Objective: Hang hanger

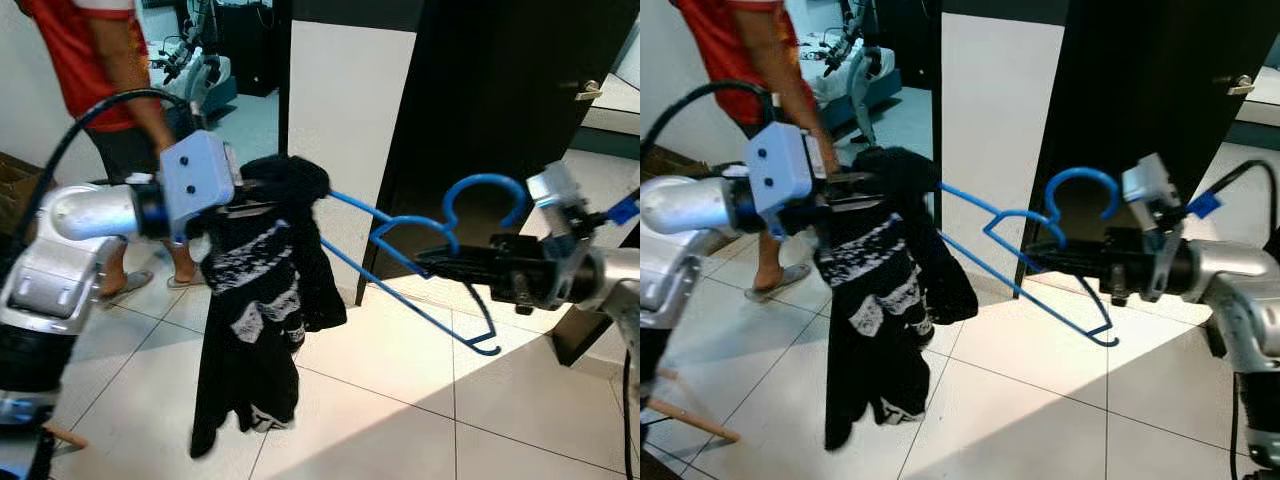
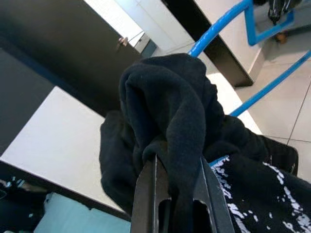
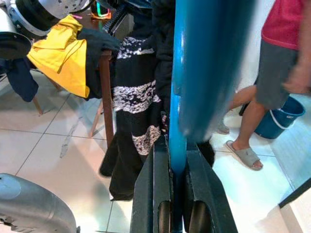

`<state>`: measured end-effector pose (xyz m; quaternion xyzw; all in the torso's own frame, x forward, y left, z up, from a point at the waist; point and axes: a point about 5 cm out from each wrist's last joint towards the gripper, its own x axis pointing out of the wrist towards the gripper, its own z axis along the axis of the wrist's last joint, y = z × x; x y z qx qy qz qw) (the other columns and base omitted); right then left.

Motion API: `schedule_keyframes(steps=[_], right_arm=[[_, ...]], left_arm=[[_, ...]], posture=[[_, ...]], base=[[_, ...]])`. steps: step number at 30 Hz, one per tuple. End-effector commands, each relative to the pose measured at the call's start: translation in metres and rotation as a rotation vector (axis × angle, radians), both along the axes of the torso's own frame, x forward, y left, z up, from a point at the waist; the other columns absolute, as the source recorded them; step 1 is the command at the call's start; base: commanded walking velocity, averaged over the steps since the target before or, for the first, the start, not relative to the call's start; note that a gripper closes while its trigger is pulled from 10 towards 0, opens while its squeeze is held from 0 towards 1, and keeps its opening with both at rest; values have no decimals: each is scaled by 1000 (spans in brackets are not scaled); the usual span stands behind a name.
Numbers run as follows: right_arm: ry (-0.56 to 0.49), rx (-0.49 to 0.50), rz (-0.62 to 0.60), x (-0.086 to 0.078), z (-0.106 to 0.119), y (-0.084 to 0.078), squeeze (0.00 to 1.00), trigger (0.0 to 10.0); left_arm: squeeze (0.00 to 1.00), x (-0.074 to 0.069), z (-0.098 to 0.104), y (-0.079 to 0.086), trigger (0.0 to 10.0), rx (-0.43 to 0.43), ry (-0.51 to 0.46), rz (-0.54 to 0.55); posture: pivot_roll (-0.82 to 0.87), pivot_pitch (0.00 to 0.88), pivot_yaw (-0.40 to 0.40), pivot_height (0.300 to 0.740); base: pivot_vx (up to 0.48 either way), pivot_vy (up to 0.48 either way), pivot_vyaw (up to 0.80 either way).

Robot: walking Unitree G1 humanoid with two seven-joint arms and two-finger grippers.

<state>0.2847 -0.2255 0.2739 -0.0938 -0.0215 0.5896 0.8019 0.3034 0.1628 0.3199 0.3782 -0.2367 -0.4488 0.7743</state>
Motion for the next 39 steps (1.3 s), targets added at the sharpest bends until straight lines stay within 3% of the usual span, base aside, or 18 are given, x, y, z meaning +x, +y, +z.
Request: schedule_keyframes(steps=[1,7,14,19,21,22,27,32,39], right_arm=[[-32,20,13,-2,3,3,0,10000],[-11,37,-125,17,-20,27,0,10000],[45,93,-239,30,-31,42,0,10000],[186,114,-369,42,-51,57,0,10000],[186,114,-369,42,-51,57,0,10000],[290,144,-489,53,-60,58,0,10000],[351,185,-598,62,-62,51,0,10000],[436,323,-811,76,-59,28,0,10000],[436,404,-809,78,-48,25,0,10000]], left_arm=[[0,-1,4,7,10000,31,-23,32],[0,-15,7,-17,10000,-72,4,-98],[0,-17,5,-21,10000,-87,8,-118],[0,-20,8,-26,10000,-127,3,-154],[0,-20,8,-26,10000,-127,3,-154],[0,-25,9,-30,10000,-153,19,-183],[0,-29,8,-33,10000,-172,38,-201],[0,-35,3,-23,10000,-184,89,-190],[0,-33,-3,-9,10000,-156,114,-108]], posture=[[-2,0,-64,740],[6,0,-66,740],[5,0,-68,740],[1,0,-73,740],[1,0,-73,740],[-1,0,-74,740],[-2,0,-76,740],[-4,0,-75,740],[-2,0,-73,740]], base=[[0,0,0],[0,0,0],[0,0,0],[0,0,0],[0,0,0],[0,0,0],[0,0,0],[0,0,0],[0,0,0]])
